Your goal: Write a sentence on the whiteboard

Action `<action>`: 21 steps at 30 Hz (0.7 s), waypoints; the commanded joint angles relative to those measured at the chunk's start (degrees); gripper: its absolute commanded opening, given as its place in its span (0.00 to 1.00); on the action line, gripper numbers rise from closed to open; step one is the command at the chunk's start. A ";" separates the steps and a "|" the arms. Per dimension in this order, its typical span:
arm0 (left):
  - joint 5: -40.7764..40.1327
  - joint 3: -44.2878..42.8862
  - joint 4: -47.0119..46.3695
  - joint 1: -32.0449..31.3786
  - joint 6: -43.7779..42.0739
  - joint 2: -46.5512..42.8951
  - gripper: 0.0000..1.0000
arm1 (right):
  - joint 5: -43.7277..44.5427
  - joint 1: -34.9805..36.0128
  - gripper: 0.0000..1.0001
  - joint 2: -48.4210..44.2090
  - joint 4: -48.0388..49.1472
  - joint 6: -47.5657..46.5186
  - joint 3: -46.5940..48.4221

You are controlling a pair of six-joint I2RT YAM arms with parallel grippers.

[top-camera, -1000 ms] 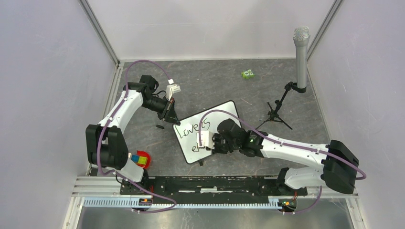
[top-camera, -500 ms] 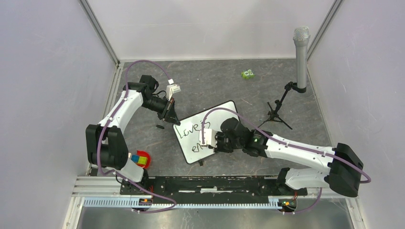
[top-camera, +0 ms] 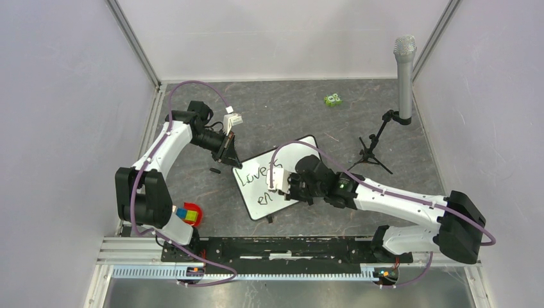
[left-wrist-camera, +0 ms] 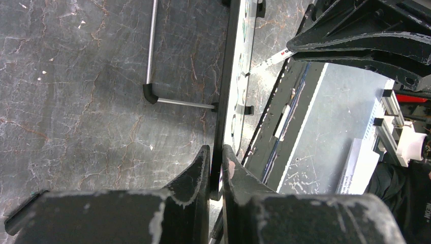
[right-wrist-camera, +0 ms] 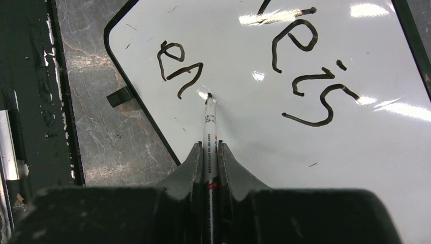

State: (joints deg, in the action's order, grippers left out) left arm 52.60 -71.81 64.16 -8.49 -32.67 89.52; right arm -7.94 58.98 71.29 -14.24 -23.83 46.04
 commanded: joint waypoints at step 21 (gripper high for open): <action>-1.53 -0.35 0.29 -0.42 -1.81 1.36 0.02 | 0.49 -0.27 0.00 -0.04 1.26 -1.42 -2.86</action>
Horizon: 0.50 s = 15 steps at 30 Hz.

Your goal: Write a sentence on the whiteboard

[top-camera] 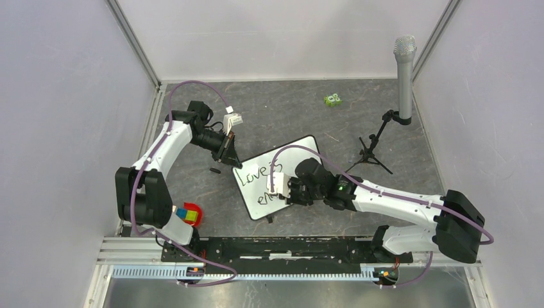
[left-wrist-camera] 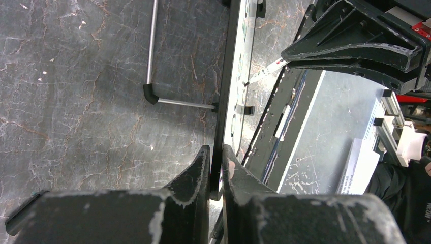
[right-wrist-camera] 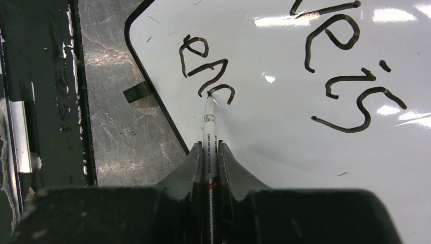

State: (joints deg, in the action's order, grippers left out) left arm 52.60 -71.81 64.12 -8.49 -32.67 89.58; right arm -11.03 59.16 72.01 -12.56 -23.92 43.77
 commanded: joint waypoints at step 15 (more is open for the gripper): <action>-1.53 -0.69 0.31 -0.39 -1.57 1.25 0.02 | 3.71 -4.11 0.00 0.32 -2.26 -3.24 7.38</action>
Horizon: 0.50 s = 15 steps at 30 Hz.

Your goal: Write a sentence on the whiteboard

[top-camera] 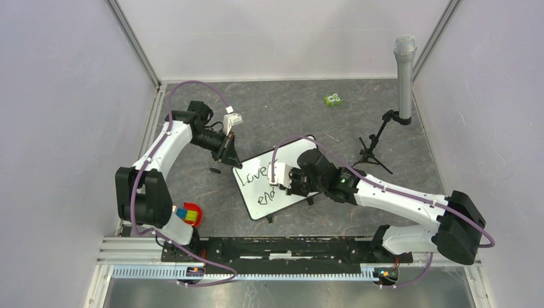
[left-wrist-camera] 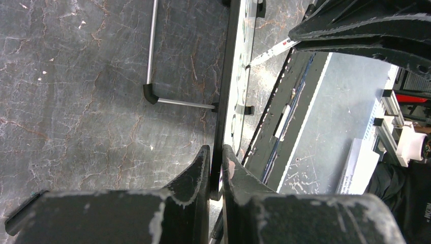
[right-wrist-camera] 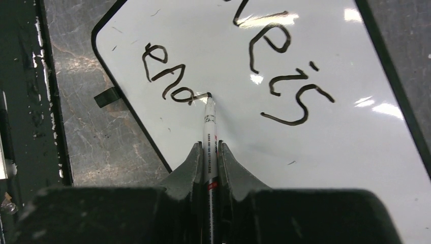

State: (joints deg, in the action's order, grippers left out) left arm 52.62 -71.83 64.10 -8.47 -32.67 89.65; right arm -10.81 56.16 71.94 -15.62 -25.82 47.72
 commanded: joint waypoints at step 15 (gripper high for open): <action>-1.67 -0.50 0.33 -0.42 -1.64 1.23 0.02 | 0.36 -1.67 0.00 0.00 1.11 0.67 -0.04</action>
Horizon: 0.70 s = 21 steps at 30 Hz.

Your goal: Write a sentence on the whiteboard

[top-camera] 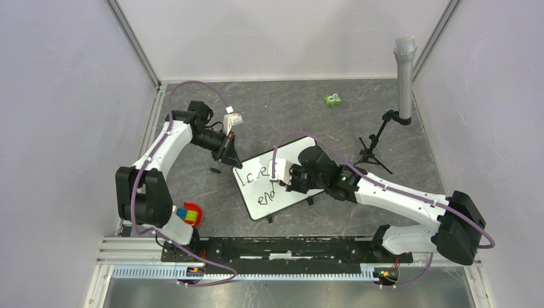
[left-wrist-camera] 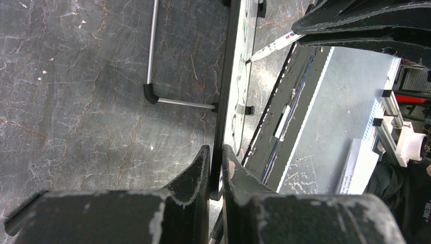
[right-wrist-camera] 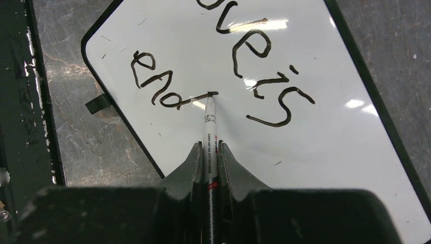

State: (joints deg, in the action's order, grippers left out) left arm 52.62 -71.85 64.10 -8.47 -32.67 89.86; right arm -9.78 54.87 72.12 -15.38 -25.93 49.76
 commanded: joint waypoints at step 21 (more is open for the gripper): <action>-1.77 -0.37 0.33 -0.42 -1.65 0.97 0.02 | -1.45 0.50 0.00 -1.67 0.72 1.35 -6.26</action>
State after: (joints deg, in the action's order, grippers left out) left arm 52.64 -71.94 64.12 -8.43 -32.67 90.02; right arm -14.79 55.72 71.20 -14.24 -24.05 43.35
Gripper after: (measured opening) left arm 0.155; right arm 0.157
